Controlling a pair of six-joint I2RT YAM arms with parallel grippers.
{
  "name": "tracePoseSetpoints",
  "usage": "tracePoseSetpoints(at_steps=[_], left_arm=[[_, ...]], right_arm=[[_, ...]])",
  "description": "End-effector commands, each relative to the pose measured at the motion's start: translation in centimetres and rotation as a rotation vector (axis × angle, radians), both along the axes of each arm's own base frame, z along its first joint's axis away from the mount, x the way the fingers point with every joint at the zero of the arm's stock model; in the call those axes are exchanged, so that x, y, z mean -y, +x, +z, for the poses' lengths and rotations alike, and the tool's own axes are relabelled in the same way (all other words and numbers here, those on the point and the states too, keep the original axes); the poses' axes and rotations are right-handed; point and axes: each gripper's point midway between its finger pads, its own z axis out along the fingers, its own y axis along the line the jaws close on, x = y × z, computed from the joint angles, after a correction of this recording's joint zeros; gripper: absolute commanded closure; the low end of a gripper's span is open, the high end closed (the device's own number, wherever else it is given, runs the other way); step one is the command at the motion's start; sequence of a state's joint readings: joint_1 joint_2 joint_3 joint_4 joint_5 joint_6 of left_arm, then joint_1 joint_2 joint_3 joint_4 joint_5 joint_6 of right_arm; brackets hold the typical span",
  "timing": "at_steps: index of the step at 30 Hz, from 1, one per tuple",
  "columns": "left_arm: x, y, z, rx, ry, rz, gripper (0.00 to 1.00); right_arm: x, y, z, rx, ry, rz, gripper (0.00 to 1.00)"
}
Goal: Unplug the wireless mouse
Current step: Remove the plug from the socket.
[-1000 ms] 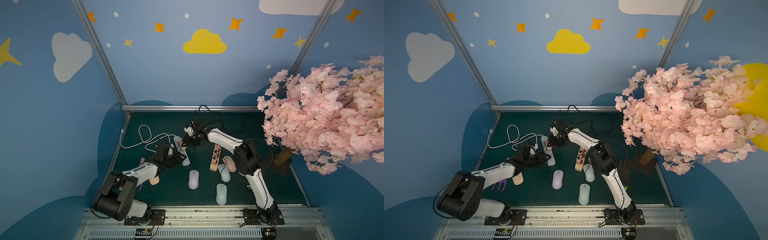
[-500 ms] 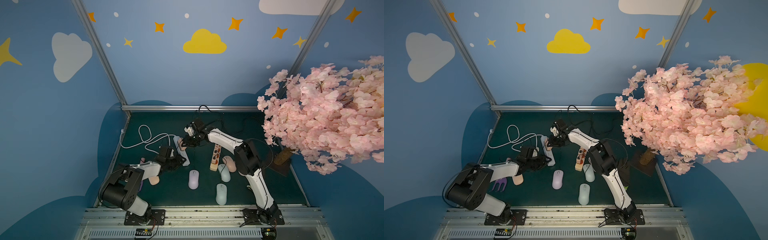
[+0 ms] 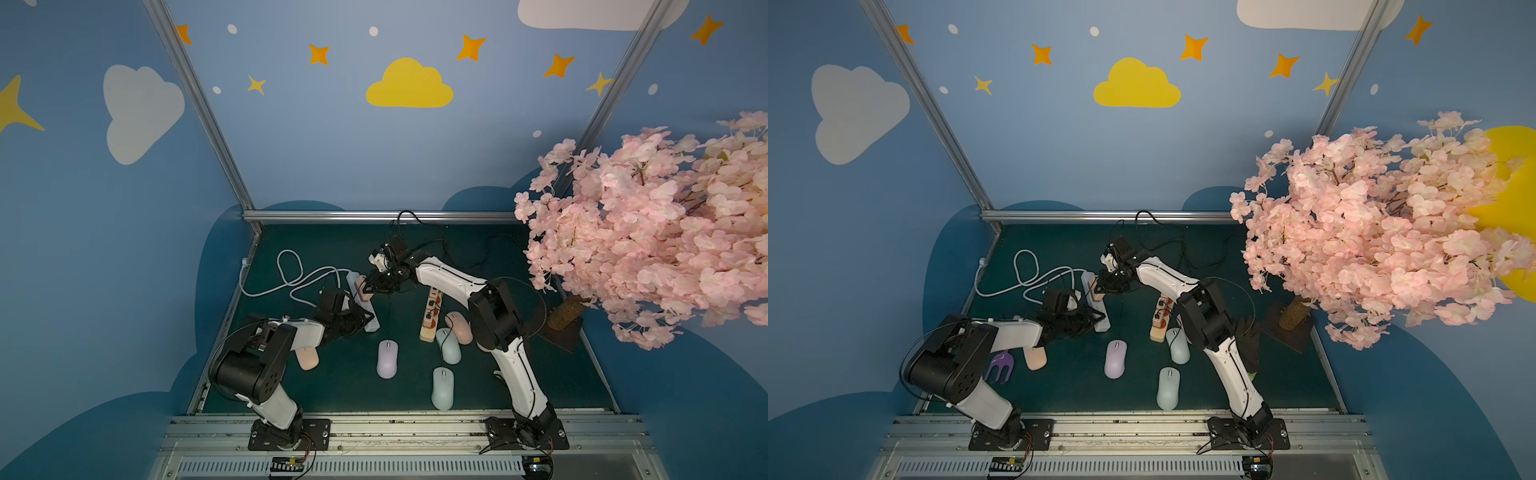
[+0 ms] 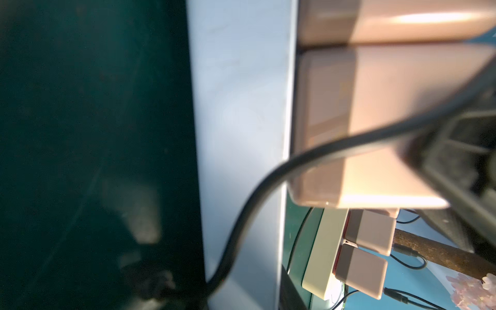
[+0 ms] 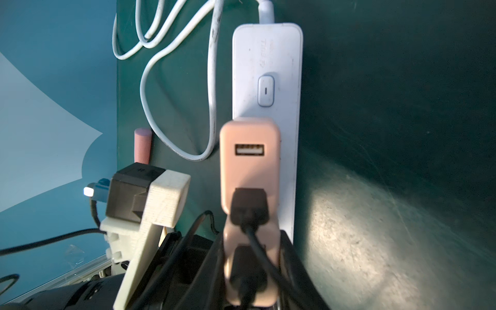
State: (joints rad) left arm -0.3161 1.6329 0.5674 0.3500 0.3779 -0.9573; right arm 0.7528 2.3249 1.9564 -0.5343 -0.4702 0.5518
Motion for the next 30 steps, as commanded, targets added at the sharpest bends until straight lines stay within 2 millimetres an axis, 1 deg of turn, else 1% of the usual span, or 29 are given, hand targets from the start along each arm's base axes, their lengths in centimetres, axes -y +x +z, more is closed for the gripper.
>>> tracePoseSetpoints(at_steps=[1, 5, 7, 11, 14, 17, 19, 22, 26, 30], left_arm=[[-1.2, -0.9, -1.8, -0.047, 0.033, 0.029, 0.71], [-1.8, -1.0, -2.5, -0.062, 0.014, 0.050, 0.82], [-2.0, -1.1, -2.8, -0.072, 0.009, 0.054, 0.86], [-2.2, -1.3, -3.4, -0.086, 0.005, 0.052, 0.96], [-2.3, -1.5, -3.8, -0.094, 0.009, 0.049, 0.96], [-2.5, -1.7, -4.2, -0.106, 0.010, 0.057, 0.96], [-2.6, -1.8, -4.4, -0.112, 0.005, 0.059, 0.96], [-2.7, -1.9, -4.7, -0.118, 0.000, 0.068, 0.96], [-2.7, -2.0, -4.9, -0.127, -0.001, 0.068, 0.96], [-2.8, -1.9, -4.9, -0.125, 0.000, 0.068, 0.96]], right_arm=[[-0.3, -1.0, 2.4, -0.011, 0.055, 0.020, 0.88], [0.1, -1.2, 3.7, -0.002, 0.086, 0.007, 0.88], [0.3, -1.3, 4.4, 0.012, 0.102, -0.003, 0.88], [0.9, -1.7, 5.2, 0.073, 0.095, -0.024, 0.88], [1.6, -1.7, 5.9, 0.118, 0.080, -0.046, 0.88], [1.9, -1.3, 6.9, 0.109, 0.120, -0.065, 0.88], [2.2, -1.0, 7.1, 0.094, 0.144, -0.078, 0.88], [2.8, -0.8, 6.8, 0.095, 0.124, -0.096, 0.88], [3.2, -1.1, 5.7, 0.124, 0.030, -0.107, 0.88], [2.7, -2.0, 5.0, 0.144, -0.027, -0.086, 0.89]])
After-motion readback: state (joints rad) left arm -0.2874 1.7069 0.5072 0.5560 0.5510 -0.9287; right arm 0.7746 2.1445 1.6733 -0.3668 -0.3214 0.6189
